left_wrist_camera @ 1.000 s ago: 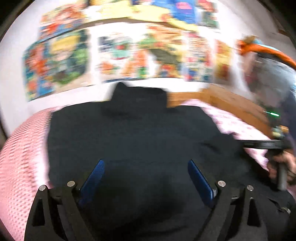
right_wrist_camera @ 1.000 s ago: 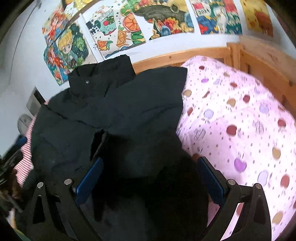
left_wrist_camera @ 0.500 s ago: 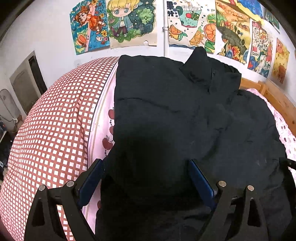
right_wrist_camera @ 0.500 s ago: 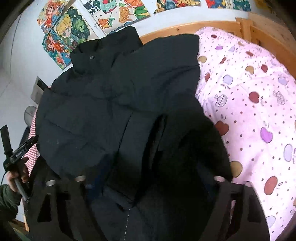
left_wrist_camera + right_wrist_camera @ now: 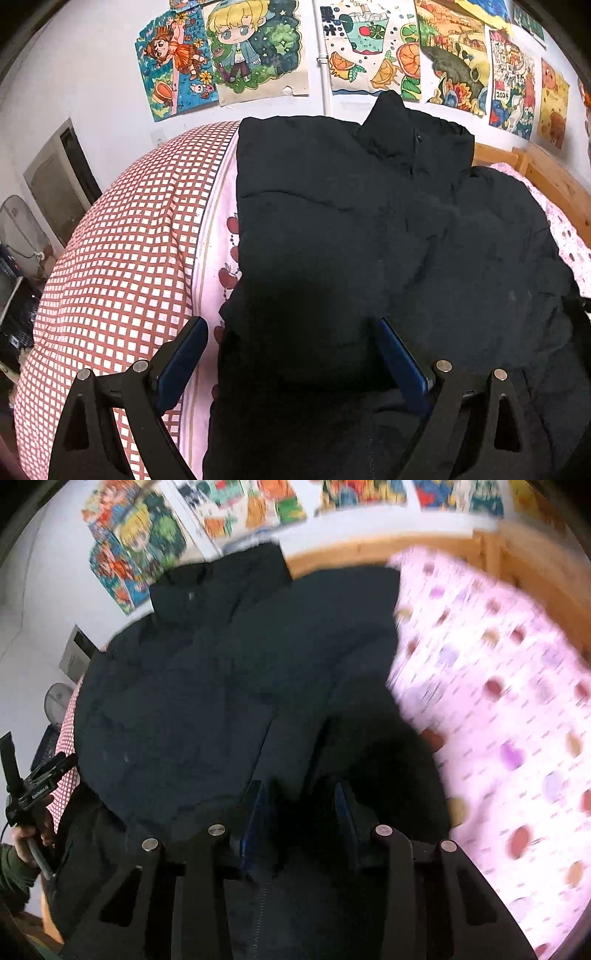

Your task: Fold large clothes

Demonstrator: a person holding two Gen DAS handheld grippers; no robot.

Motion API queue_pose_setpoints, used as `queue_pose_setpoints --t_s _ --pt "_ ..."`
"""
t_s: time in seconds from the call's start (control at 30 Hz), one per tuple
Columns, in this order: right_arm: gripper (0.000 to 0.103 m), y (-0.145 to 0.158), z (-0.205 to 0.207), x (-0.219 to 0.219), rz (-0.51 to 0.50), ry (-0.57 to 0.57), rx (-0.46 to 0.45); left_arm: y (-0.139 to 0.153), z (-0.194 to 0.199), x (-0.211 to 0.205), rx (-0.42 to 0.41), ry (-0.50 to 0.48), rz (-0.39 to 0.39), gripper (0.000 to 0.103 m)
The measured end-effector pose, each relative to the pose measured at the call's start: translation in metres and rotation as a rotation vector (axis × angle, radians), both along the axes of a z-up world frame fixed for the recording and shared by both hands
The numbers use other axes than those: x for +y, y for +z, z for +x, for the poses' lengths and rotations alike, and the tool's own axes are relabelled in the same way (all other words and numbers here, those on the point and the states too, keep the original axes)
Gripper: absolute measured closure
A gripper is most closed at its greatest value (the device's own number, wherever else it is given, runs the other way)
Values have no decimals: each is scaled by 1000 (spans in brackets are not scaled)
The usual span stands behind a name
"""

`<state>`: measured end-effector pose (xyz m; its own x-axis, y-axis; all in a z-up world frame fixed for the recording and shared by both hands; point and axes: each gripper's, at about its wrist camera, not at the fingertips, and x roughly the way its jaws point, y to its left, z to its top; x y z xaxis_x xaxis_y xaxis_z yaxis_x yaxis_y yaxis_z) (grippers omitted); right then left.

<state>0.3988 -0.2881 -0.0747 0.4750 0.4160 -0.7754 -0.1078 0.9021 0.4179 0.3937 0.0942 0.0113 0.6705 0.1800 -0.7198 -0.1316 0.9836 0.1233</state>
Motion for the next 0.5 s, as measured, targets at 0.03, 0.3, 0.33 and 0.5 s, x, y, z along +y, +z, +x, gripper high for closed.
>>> queue_pose_setpoints --t_s 0.03,0.3,0.33,0.5 --pt "68 -6 4 3 35 -1 34 -1 0 0 6 2 -5 11" --pt "98 41 -12 6 -52 8 -111 11 -6 11 -78 -16 -38 11" --pt "98 57 -16 0 -72 -9 -159 14 -7 13 -96 -18 -42 11" --pt "98 99 -9 -6 -202 -30 -330 14 12 8 -110 -29 -1 11"
